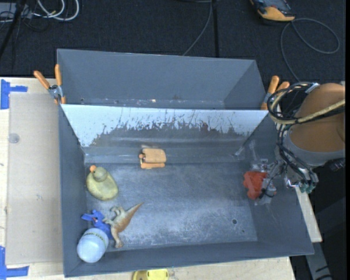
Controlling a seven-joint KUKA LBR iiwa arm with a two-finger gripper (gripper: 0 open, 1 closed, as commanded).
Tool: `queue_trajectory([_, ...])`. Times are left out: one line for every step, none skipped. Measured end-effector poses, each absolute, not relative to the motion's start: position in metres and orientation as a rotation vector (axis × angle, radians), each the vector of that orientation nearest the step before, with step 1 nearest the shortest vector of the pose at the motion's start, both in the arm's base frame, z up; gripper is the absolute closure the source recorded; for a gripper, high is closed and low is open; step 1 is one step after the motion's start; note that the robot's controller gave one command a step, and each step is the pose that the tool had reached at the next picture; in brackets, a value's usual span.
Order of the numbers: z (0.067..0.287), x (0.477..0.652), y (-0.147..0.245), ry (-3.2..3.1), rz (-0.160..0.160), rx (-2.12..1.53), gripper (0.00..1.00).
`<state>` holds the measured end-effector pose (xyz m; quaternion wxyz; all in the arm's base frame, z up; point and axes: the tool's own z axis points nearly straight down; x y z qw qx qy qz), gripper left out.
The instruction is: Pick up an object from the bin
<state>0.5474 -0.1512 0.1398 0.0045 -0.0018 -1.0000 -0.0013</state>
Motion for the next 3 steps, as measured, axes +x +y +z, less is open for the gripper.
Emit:
queue_trajectory([0.145, 0.549, -0.151, -3.14, -0.001, 0.001, 0.0])
queue_trajectory([0.094, 0.564, -0.155, -3.13, -0.002, -0.262, 0.0])
queue_trajectory([0.071, 0.559, -0.151, -3.13, -0.019, -0.162, 0.0])
